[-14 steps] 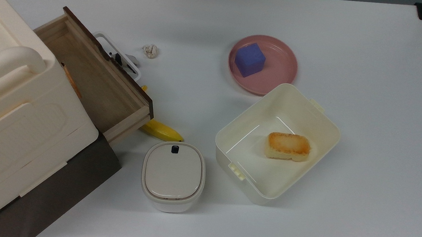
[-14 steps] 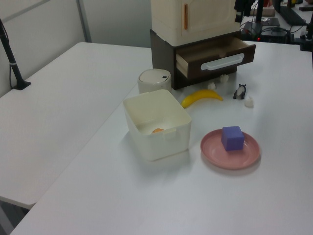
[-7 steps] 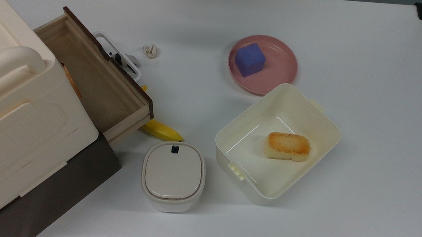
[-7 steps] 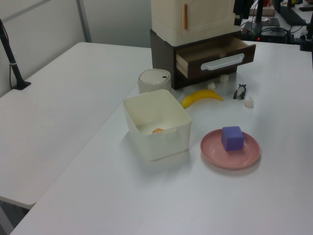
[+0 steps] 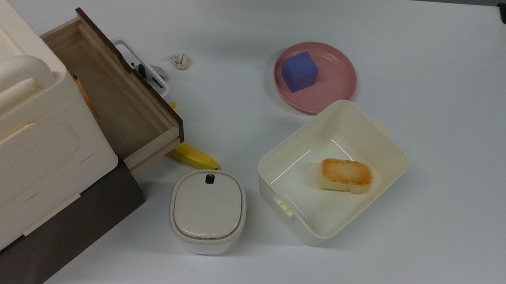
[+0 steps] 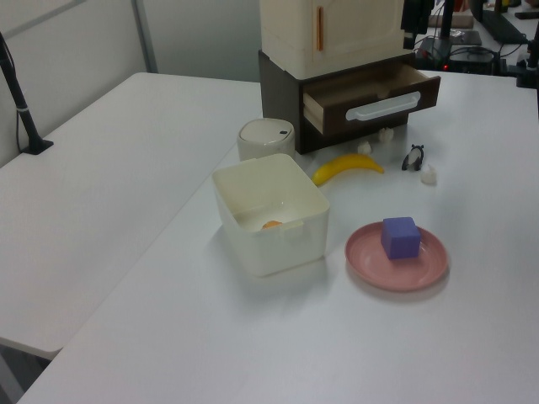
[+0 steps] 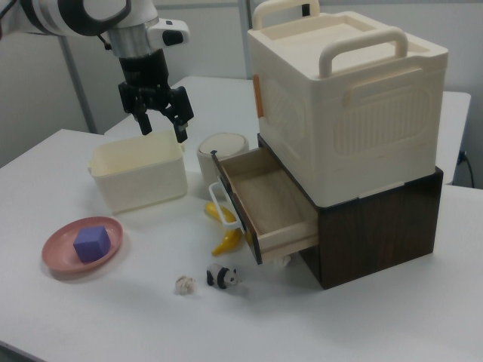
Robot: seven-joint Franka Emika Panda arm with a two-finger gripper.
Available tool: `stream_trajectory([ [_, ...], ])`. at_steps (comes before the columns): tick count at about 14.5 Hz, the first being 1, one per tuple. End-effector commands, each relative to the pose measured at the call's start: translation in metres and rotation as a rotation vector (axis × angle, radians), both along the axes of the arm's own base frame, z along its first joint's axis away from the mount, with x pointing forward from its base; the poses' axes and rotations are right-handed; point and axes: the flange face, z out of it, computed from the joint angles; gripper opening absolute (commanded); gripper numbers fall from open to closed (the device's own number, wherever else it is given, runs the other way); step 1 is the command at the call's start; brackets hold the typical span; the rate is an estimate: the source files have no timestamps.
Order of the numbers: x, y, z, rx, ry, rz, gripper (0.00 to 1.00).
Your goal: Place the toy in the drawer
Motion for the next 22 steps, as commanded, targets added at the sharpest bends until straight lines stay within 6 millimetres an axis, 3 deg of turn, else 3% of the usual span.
stream_trajectory([
  [1,-0.002,0.0,-0.01,-0.035,0.018,0.003,1.0],
  [3,-0.003,-0.005,-0.026,-0.035,0.045,-0.005,1.0],
  [5,-0.007,-0.027,-0.035,-0.037,0.067,-0.035,1.0],
  [8,-0.011,-0.041,-0.058,-0.043,0.103,-0.055,1.0],
  [12,-0.014,-0.039,-0.114,-0.103,0.13,-0.017,1.0],
  [18,-0.017,-0.036,-0.179,-0.197,0.15,0.061,1.0],
  [22,-0.017,-0.032,-0.2,-0.223,0.177,0.094,1.0],
])
